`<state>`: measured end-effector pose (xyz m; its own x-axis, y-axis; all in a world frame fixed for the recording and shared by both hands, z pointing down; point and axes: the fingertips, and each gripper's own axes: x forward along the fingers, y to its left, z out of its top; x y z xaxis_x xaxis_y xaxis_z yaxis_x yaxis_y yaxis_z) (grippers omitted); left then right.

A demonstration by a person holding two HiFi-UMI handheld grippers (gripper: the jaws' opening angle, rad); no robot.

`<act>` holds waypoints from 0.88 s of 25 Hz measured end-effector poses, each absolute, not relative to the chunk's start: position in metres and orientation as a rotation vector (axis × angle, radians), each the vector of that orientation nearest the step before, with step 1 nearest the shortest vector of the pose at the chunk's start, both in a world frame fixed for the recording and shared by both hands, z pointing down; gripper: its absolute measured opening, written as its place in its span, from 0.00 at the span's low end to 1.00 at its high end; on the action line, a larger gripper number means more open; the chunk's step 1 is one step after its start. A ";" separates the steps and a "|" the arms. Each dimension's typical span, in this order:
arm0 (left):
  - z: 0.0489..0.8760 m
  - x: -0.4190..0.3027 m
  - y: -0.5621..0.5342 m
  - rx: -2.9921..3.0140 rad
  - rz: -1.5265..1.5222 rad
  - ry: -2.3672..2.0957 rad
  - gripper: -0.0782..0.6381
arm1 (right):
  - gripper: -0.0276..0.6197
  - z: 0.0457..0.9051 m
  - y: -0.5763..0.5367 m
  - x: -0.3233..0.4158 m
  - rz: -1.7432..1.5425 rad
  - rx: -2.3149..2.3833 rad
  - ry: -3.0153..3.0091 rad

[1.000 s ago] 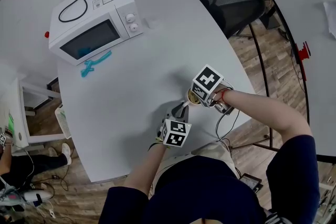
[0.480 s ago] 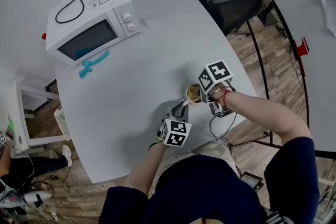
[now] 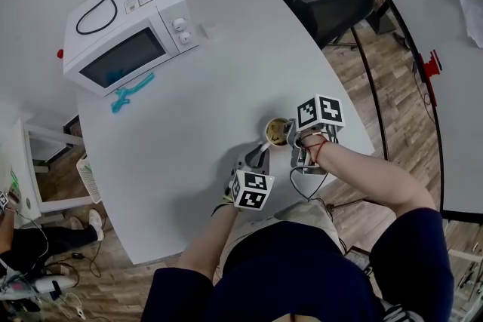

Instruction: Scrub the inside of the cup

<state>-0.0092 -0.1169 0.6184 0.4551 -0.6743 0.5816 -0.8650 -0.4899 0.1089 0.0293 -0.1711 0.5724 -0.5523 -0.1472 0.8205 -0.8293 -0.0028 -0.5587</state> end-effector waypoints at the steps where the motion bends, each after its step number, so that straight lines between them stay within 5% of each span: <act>1: 0.618 -0.009 -0.116 2.322 0.670 -1.296 0.18 | 0.08 0.572 -0.171 0.030 1.639 1.046 -1.730; 16: 0.618 -0.013 -0.117 2.299 0.651 -1.296 0.18 | 0.09 0.555 -0.173 0.020 1.119 0.569 -1.959; 22: 0.617 -0.018 -0.122 2.285 0.642 -1.301 0.18 | 0.09 0.544 -0.157 0.016 0.465 0.120 -2.013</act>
